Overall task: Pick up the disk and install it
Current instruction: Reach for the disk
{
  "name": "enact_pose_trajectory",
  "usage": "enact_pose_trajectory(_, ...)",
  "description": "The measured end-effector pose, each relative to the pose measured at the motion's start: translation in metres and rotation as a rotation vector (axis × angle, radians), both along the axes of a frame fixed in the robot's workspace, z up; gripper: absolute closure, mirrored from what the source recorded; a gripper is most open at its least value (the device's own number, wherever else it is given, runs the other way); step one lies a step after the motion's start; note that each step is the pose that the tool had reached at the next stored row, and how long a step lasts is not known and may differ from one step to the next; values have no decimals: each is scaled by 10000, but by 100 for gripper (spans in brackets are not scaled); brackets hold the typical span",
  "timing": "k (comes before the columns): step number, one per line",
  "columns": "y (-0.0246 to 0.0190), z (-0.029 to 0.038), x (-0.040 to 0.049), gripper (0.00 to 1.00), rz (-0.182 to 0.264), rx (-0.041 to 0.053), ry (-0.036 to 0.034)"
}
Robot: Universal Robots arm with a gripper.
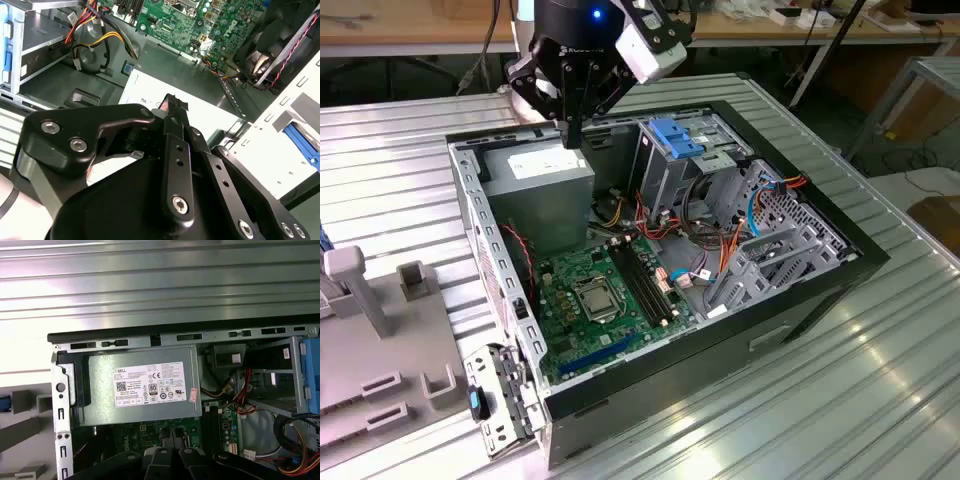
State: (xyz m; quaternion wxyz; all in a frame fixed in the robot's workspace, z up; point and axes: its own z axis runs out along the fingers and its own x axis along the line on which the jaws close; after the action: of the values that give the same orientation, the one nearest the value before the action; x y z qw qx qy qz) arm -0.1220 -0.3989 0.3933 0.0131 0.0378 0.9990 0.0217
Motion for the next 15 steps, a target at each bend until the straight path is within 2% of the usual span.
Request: enact_pose_trajectory(15,0,0,-133,89,-1,-1,0)
